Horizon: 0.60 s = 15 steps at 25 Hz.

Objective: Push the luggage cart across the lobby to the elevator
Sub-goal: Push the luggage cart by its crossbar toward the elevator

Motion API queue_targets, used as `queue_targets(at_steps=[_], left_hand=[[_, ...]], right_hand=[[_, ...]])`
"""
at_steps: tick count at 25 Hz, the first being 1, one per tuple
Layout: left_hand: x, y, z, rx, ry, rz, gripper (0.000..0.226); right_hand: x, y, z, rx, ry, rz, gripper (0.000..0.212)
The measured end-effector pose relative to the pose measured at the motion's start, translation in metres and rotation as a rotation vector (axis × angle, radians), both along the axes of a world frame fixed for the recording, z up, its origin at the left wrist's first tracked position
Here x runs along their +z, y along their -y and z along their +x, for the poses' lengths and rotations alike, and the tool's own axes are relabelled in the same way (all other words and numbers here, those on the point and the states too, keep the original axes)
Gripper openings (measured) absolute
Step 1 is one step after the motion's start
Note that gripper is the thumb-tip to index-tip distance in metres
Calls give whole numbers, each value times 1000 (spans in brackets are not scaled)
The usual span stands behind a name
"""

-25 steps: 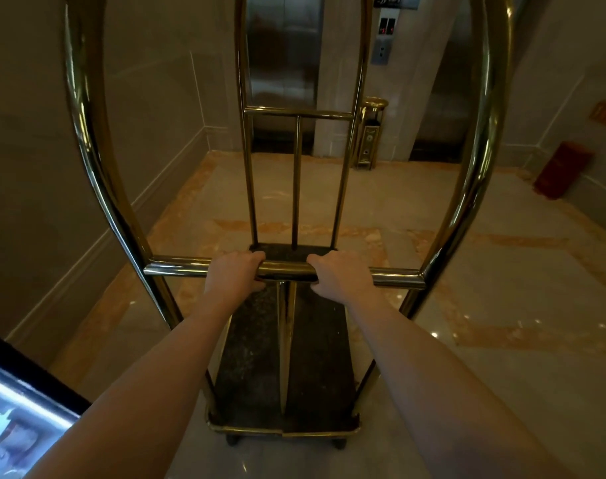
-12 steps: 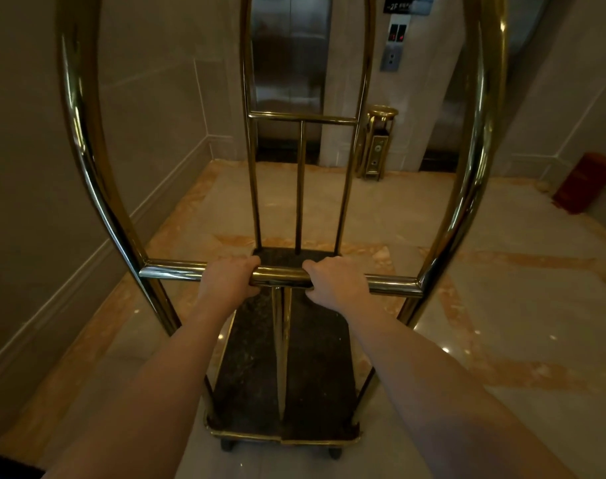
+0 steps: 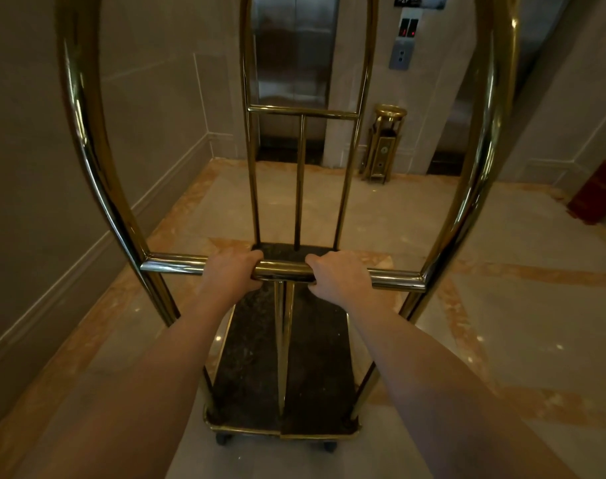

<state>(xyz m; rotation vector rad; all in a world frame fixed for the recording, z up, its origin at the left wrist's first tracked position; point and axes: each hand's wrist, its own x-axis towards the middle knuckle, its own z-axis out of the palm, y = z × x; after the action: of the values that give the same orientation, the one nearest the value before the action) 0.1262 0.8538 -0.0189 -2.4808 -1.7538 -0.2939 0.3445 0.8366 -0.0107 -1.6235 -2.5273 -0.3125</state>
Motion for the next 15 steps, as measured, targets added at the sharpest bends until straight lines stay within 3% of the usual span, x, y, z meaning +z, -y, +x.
queue_targets(at_steps=[15], left_hand=[[6, -183, 39, -22, -49, -59, 27]], right_hand=[[2, -184, 34, -93, 0, -33, 23]])
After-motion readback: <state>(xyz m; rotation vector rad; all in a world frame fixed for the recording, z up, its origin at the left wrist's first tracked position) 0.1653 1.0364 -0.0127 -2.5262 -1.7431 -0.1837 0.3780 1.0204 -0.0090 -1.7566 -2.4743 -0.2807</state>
